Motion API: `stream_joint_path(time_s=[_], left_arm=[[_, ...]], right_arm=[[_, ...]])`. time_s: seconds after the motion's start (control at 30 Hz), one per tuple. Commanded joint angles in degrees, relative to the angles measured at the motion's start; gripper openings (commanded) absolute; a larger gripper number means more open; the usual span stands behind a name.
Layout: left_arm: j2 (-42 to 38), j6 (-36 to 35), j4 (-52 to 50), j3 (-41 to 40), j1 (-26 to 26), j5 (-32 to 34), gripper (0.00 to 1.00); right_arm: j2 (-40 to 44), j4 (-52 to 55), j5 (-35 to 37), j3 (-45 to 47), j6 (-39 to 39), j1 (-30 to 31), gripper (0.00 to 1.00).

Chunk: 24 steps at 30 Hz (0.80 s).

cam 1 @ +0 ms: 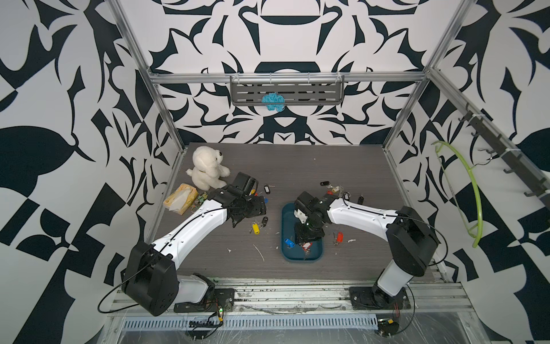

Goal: Take the keys out of the storage box
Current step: Pick up the key from the storage box.

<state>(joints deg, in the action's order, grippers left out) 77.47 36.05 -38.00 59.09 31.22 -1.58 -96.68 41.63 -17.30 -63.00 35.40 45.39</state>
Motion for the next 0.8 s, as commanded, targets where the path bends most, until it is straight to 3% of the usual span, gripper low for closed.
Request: stream_joint_path(time_s=[0.0,0.37,0.77], left_arm=[[0.9,-0.3,0.0,-1.0,0.7,-1.1,0.80],[0.1,-1.1,-0.1,-1.0,1.6,-1.3,0.80],[-0.1,-3.3,-0.6,-1.5,1.7,-2.9,0.79]], right_arm=[[1.3,2.1,1.2,-0.1,8.9,0.4,0.45],[1.2,0.2,7.1,0.9,31.1,3.8,0.40],[-1.2,-1.9,10.5,0.9,37.0,5.5,0.37]])
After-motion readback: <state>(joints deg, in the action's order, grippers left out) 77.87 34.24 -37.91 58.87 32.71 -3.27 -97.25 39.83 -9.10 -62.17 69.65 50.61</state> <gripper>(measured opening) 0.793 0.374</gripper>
